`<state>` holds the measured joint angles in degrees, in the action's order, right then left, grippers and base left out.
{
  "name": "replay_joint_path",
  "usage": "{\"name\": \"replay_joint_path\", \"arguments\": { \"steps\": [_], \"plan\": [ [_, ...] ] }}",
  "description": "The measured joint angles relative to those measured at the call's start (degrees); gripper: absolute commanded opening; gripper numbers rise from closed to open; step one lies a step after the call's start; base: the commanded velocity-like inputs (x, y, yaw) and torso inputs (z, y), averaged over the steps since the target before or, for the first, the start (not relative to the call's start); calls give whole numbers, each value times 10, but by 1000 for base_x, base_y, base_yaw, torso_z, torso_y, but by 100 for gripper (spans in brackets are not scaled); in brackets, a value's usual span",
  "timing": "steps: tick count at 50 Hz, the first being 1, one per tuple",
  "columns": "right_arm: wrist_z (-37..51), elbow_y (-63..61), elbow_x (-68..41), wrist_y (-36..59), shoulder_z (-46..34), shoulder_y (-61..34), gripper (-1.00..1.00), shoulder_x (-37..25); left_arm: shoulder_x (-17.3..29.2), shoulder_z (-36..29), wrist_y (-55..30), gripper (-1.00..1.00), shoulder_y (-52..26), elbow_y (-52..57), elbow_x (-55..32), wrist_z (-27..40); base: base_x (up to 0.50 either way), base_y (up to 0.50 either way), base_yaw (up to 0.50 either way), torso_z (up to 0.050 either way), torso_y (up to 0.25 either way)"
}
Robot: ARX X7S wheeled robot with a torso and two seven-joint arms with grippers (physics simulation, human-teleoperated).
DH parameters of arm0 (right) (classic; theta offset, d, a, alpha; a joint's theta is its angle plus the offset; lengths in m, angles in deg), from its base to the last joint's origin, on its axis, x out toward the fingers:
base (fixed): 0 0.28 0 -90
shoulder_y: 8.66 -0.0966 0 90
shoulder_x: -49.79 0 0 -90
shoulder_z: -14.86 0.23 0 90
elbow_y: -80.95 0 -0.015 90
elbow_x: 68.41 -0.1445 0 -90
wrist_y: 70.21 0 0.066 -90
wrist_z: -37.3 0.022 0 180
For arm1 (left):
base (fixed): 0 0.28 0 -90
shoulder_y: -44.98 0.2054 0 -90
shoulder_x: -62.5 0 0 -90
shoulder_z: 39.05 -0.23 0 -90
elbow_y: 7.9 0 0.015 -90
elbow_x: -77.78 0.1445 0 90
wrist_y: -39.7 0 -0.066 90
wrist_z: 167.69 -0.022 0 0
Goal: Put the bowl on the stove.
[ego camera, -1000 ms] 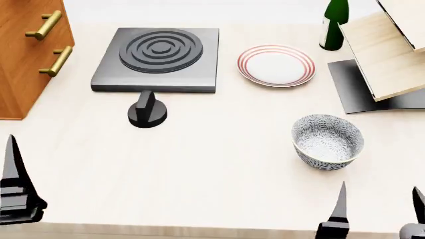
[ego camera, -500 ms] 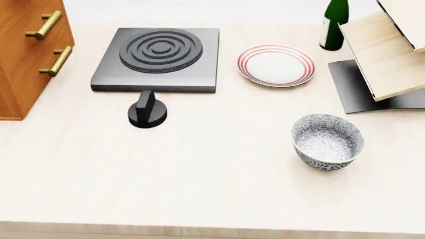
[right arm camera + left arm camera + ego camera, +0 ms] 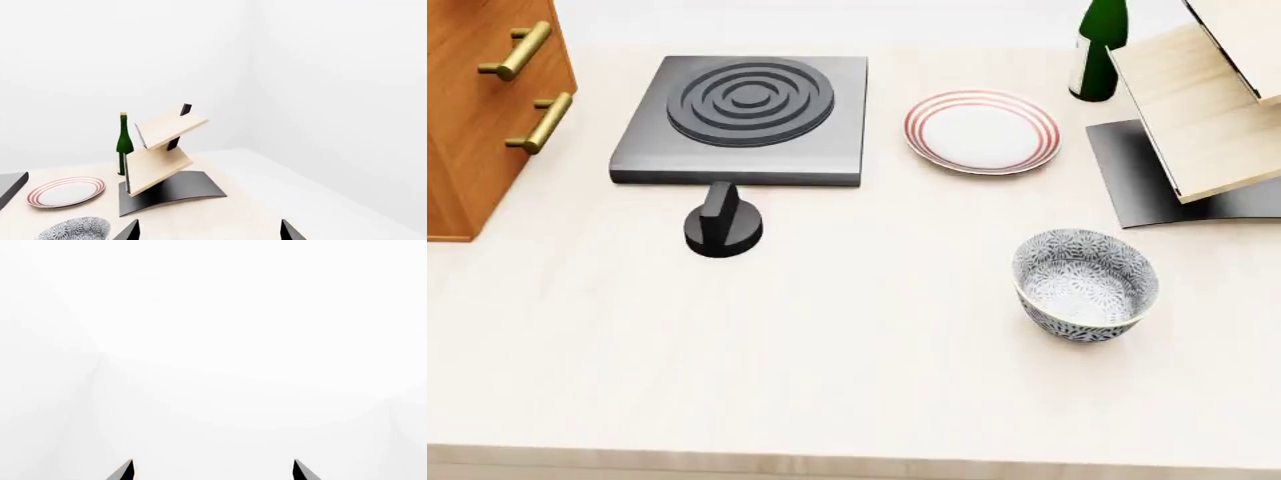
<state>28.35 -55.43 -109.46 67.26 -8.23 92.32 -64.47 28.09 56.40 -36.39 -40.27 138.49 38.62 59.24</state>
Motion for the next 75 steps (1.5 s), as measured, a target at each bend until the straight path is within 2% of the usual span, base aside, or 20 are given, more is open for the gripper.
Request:
{"name": "replay_joint_path", "arguments": {
  "steps": [37,75],
  "plan": [
    [-12,-5,18,-31,-35,7,100,7,7,-35,-1,100,-15,-7,11,8,0,489,0,0,0],
    [-9,4,31,-35,-62,14,100,7,13,-42,9,100,-13,-8,20,12,0,4,0,0,0]
  ]
}}
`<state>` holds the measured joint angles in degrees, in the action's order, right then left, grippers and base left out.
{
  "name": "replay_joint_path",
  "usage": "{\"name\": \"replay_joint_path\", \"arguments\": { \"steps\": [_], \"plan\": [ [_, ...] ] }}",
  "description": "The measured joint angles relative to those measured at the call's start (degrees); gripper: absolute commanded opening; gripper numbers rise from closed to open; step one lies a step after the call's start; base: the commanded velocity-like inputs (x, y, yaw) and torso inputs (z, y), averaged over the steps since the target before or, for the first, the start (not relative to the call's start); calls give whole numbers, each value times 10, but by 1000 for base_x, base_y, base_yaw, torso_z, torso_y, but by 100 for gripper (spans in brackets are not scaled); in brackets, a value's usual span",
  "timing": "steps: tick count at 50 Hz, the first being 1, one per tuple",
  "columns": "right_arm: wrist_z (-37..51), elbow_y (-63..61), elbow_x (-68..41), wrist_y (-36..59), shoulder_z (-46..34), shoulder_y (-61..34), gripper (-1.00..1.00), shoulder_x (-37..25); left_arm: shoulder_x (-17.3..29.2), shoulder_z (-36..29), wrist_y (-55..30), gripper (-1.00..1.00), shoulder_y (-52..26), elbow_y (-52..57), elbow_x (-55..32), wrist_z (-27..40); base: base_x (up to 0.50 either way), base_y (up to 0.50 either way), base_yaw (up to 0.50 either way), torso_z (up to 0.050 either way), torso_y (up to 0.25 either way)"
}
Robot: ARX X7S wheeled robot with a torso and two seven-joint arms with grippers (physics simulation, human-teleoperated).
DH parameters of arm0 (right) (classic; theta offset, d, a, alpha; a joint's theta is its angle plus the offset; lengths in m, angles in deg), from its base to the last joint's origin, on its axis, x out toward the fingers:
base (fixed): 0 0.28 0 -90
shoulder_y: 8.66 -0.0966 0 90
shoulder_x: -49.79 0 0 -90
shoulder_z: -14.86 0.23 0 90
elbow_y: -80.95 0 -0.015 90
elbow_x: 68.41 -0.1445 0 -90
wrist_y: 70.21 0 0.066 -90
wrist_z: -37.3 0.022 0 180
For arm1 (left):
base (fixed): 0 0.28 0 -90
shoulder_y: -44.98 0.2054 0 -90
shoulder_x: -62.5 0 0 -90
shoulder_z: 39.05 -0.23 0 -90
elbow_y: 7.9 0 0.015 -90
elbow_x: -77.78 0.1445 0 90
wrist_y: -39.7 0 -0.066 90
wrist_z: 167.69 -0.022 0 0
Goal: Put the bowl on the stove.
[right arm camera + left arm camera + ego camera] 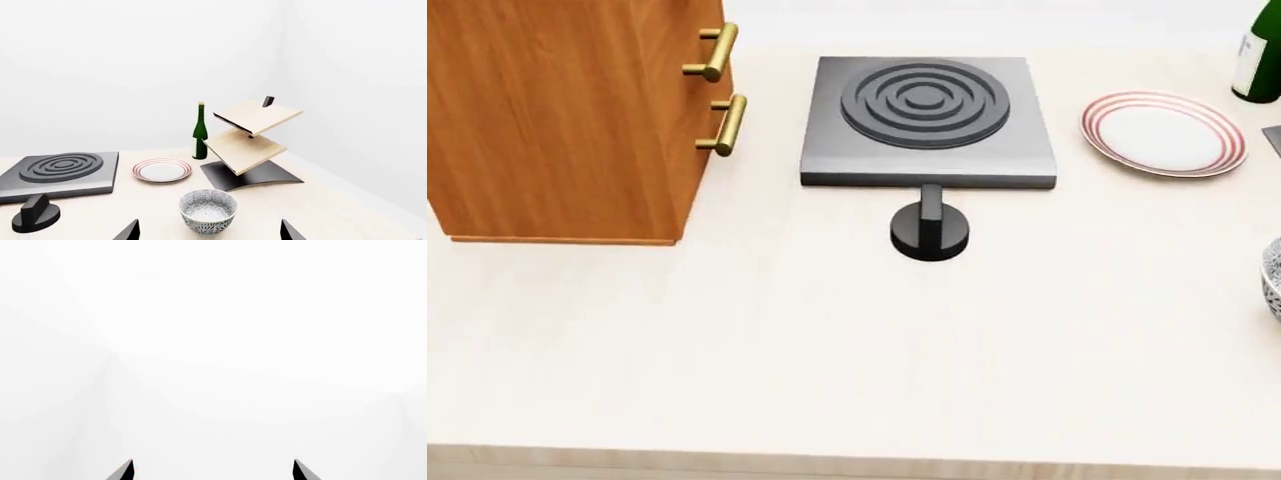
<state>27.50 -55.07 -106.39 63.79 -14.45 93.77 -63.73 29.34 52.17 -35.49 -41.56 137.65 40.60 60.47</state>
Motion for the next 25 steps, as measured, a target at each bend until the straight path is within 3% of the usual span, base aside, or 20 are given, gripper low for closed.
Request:
{"name": "replay_joint_path", "arguments": {
  "steps": [16,25],
  "plan": [
    [-1,5,7,-8,-4,3,100,1,1,-5,3,100,0,0,4,2,7,0,0,0,0],
    [-7,4,0,-15,1,5,100,5,3,-6,4,100,0,1,5,3,351,0,0,0,0]
  ]
}}
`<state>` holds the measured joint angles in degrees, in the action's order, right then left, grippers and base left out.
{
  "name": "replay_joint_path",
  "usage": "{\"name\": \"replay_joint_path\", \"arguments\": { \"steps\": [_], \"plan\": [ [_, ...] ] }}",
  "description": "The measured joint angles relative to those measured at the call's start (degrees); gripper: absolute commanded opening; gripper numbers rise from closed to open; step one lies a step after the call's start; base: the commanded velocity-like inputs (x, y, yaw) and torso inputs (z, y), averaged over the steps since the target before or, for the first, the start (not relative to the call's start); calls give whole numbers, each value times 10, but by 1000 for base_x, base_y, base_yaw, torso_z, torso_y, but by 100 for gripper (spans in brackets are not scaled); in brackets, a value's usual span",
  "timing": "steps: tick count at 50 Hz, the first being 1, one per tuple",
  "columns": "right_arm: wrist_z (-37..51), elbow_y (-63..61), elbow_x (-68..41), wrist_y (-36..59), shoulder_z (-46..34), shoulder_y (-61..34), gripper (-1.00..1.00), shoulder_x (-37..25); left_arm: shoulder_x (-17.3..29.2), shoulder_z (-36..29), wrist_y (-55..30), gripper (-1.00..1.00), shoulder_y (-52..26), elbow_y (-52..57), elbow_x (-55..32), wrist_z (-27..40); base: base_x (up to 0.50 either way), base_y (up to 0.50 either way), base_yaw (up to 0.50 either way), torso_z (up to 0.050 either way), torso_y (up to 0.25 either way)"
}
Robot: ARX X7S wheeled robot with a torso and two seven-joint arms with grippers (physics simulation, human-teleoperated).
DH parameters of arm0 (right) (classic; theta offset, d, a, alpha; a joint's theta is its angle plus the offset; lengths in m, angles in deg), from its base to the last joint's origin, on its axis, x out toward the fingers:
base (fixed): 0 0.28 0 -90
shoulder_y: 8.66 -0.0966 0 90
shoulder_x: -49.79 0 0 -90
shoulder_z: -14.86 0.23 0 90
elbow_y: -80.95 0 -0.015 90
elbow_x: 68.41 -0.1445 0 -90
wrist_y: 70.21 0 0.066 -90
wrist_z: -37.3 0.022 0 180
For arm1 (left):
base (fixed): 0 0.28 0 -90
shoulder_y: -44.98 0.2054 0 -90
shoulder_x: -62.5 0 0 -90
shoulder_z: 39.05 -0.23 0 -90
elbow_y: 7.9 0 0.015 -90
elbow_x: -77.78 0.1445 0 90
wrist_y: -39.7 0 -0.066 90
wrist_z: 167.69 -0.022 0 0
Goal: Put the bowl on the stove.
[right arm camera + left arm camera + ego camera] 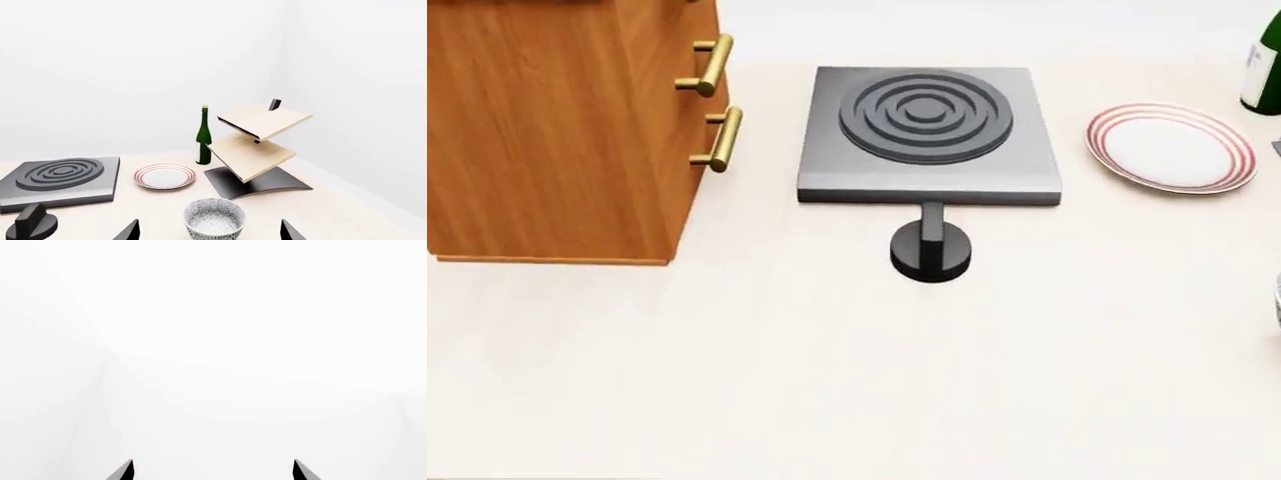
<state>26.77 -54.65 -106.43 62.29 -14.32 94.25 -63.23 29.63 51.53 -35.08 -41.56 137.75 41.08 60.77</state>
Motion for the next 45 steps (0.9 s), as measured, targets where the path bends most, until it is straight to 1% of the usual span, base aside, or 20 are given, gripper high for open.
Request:
{"name": "replay_joint_path", "arguments": {
  "steps": [45],
  "plan": [
    [-12,1,-10,-15,-4,6,100,4,7,-3,10,100,1,-3,1,5,500,-1,0,0,1]
  ]
}}
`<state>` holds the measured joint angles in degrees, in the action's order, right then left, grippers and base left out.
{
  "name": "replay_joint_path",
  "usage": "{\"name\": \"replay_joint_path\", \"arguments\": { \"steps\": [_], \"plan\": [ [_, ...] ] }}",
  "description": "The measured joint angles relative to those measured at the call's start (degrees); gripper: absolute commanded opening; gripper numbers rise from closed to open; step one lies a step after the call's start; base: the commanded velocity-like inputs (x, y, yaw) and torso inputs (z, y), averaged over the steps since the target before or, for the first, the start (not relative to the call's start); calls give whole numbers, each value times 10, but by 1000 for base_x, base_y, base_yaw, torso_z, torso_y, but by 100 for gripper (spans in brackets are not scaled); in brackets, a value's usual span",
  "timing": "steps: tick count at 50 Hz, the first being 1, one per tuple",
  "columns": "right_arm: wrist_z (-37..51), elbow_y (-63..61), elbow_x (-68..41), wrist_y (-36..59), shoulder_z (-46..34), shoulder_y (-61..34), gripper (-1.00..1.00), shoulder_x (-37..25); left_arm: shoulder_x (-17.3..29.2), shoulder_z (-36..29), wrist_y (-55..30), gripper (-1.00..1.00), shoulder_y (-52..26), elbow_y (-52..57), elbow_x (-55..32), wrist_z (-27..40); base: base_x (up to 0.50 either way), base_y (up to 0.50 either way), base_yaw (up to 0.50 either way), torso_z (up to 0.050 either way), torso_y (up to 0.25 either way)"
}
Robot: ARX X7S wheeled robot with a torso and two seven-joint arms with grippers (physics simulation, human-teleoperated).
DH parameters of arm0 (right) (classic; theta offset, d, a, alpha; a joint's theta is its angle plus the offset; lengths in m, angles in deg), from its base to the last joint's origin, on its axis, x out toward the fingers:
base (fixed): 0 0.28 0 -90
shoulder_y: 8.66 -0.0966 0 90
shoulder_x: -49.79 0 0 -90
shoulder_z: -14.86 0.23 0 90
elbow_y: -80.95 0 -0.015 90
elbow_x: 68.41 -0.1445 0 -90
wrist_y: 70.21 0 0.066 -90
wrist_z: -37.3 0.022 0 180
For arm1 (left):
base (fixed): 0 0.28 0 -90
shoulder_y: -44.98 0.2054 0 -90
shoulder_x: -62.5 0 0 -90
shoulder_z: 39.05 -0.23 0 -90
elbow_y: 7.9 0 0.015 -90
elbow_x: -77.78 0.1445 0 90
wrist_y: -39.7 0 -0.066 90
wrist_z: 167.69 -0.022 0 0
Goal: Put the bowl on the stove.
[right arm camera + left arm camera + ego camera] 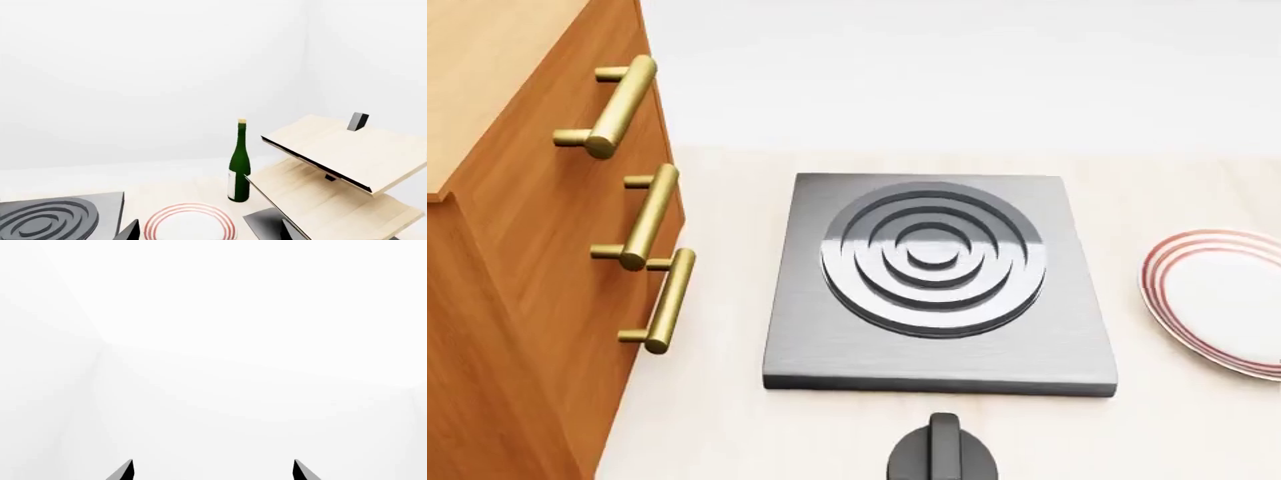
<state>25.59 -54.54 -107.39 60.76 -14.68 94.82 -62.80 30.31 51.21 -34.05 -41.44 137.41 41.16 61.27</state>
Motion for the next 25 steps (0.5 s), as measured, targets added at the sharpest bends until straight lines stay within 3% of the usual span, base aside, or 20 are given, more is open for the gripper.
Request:
{"name": "replay_joint_path", "arguments": {
  "steps": [13,25],
  "plan": [
    [2,-3,-2,5,-6,2,100,-6,1,-3,2,100,0,0,2,1,492,0,0,0,0],
    [17,-18,-28,71,-2,1,100,-73,0,-8,4,100,-2,-1,4,0,21,0,0,0,0]
  ]
}}
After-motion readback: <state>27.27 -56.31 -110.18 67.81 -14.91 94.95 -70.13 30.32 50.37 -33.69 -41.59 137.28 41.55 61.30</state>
